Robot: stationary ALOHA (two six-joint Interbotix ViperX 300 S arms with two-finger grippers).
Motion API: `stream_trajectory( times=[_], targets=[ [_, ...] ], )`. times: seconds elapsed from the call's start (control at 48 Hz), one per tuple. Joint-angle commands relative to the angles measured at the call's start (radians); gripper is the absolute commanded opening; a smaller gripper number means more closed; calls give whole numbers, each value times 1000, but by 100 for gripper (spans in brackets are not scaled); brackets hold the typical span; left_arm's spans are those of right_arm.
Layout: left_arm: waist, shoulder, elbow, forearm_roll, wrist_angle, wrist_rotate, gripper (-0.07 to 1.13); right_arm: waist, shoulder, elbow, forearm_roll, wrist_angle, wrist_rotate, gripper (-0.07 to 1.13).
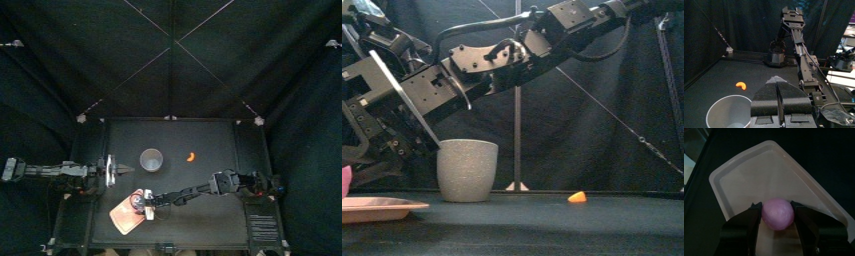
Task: Pick the pink ball then place it on the pink plate
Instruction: Drop pink ball on the pink plate and return to neutral
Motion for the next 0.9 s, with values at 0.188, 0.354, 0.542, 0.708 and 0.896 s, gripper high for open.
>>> stream_trajectory(
  times=[0.188, 0.354, 0.542, 0.708, 0.896],
  targets=[
    [2, 5, -5, -9, -11, 0, -2, -9, -28, -49, -25, 25, -2, 100],
    [0, 5, -3, -12, -11, 0, -2, -32, -44, -20, -32, 11, -2, 102],
    [0, 5, 0, -14, -9, 0, -2, -51, -160, 114, -44, -78, -3, 101],
    [0, 5, 9, -21, -11, -2, -2, -69, -307, 296, -41, -262, -2, 102],
    [-2, 5, 20, -44, -11, -2, -2, -86, -476, 554, -23, -489, 2, 102]
  ],
)
